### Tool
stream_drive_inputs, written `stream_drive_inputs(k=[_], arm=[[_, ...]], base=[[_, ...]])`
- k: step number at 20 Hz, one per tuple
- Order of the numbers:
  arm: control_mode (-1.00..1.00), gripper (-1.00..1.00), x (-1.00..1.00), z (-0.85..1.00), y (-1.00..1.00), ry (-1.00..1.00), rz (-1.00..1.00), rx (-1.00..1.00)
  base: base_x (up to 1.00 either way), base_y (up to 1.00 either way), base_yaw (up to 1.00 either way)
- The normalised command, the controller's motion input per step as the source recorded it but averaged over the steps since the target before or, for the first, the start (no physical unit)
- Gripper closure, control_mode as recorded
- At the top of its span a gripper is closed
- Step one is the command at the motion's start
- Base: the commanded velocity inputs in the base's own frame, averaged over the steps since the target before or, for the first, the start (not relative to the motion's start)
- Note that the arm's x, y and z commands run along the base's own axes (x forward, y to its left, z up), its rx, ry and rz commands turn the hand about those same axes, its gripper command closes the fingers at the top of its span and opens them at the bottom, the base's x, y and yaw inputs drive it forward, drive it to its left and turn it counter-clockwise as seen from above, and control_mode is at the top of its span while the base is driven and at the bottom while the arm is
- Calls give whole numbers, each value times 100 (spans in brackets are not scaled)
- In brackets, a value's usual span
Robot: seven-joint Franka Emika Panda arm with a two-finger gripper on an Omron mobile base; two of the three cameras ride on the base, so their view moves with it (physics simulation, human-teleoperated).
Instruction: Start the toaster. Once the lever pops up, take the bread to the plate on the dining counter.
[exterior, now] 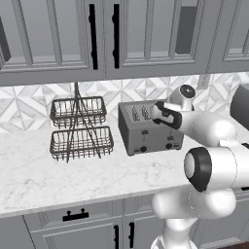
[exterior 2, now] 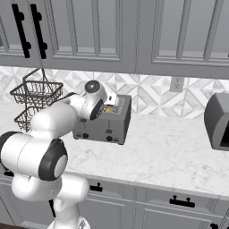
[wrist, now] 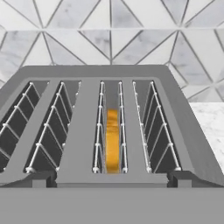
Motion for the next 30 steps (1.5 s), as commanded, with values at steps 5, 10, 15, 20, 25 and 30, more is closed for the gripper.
stream_drive_inputs(k=[5,10,15,20,25,30], arm=[[-100,-100,15,-22,0,4,0,0],[-100,-100,16,-21,0,5,0,0],[-100,-100,9,-18,0,5,0,0],[-100,-100,1,-8,0,5,0,0],[-100,-100,0,0,0,1,0,0],[-100,-100,0,0,0,0,0,0]], base=[[0,0,0],[0,0,0],[0,0,0],[0,0,0],[0,0,0],[0,0,0]])
